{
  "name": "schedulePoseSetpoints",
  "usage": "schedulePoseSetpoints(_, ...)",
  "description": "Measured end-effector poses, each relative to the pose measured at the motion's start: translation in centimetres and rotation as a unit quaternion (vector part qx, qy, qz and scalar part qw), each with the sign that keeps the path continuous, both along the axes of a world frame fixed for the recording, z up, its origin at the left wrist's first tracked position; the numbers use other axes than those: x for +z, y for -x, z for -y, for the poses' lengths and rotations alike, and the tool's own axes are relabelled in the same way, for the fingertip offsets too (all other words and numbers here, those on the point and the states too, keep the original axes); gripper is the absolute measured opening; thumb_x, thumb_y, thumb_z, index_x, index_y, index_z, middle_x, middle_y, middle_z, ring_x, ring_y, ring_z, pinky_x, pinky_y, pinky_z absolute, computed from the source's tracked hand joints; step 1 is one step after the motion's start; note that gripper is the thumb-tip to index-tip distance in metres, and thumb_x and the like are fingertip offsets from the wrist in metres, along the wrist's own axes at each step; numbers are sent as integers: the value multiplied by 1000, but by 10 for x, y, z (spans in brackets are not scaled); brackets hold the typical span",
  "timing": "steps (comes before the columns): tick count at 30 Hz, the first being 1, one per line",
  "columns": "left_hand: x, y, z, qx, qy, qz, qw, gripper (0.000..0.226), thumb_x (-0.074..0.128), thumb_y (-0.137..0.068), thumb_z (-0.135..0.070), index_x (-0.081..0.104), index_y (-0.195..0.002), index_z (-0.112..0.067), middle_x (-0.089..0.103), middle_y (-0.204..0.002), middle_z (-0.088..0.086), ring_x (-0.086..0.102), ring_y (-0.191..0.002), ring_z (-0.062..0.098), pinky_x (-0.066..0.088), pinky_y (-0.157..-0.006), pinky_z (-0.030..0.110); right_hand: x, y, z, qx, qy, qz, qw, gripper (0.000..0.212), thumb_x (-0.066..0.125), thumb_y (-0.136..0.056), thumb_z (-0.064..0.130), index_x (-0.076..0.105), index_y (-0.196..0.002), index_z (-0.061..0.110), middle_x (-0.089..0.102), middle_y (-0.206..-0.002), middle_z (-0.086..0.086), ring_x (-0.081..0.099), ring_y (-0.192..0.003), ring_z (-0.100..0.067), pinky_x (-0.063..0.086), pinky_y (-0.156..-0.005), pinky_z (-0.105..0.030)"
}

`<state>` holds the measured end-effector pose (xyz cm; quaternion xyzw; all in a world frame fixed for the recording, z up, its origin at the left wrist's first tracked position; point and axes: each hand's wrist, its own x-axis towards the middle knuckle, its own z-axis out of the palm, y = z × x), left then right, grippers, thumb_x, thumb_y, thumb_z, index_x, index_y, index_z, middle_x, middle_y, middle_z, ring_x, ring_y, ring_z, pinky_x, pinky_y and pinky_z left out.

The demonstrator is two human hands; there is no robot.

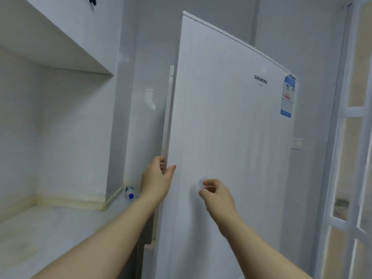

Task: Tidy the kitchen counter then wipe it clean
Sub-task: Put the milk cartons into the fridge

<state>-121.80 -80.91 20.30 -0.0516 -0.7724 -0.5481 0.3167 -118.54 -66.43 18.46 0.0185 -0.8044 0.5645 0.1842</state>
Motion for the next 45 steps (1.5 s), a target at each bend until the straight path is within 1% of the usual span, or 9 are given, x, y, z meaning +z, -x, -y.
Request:
schedulePoseSetpoints(4,2,63,32,-27,-21,36,999,35,56,-93,-26,52,-123,-9,53,-97,-4,51,-92,14,40,-80,23,3,62,26,-1,-5,-4,1000,31,48,-90,15,51,-121,20,55,-108,4,50,-80,-2,39,-62,-18)
schedulePoseSetpoints(10,3,149,61,-91,-87,86,988,39,60,-90,-29,52,-125,-12,59,-116,6,58,-107,24,48,-97,45,2,142,49,-17,-16,11,1000,30,50,-89,12,52,-119,16,55,-99,5,51,-84,-11,39,-74,-23)
schedulePoseSetpoints(16,3,215,69,-109,-114,104,982,38,57,-93,-28,50,-127,-11,58,-115,5,57,-109,23,47,-98,42,1,208,61,-25,-22,10,999,18,52,-86,8,51,-102,16,52,-95,2,48,-71,-8,39,-60,-20)
schedulePoseSetpoints(22,2,255,71,-130,-124,102,978,30,57,-93,-27,52,-120,-15,55,-110,3,56,-104,21,47,-98,41,-5,248,66,-44,-72,9,996,15,51,-83,11,47,-94,20,39,-103,3,50,-85,-16,46,-77,-29)
schedulePoseSetpoints(31,-1,259,72,-115,-117,103,981,34,59,-91,-30,54,-122,-15,60,-109,3,58,-104,23,49,-96,42,-3,254,72,-74,-73,20,994,12,53,-82,17,43,-88,18,36,-102,0,49,-93,-25,46,-79,-33)
schedulePoseSetpoints(36,-6,243,73,-67,-46,138,987,41,57,-93,-23,47,-131,-14,55,-125,7,53,-110,22,43,-93,28,-3,242,74,-41,-65,48,996,31,55,-85,19,46,-114,16,35,-112,0,49,-107,-25,46,-92,-38)
schedulePoseSetpoints(40,-15,219,73,-13,5,138,990,18,54,-93,-16,51,-110,-14,55,-122,9,49,-96,18,39,-84,25,-1,227,74,-27,-71,44,996,43,53,-86,20,42,-128,17,36,-131,-6,45,-115,-27,44,-93,-37)
schedulePoseSetpoints(43,-20,209,68,-22,177,95,979,48,48,-95,-14,33,-141,-17,28,-148,5,39,-125,21,32,-99,24,1,220,72,-71,-182,21,980,57,50,-87,23,31,-141,25,18,-150,-4,25,-135,-27,34,-105,-39)
schedulePoseSetpoints(45,-25,208,63,7,352,74,933,71,46,-95,-20,2,-151,-18,-2,-158,-2,9,-145,20,16,-116,33,2,216,70,-68,-261,18,963,69,50,-87,25,17,-147,32,-3,-157,1,6,-143,-28,24,-112,-43)
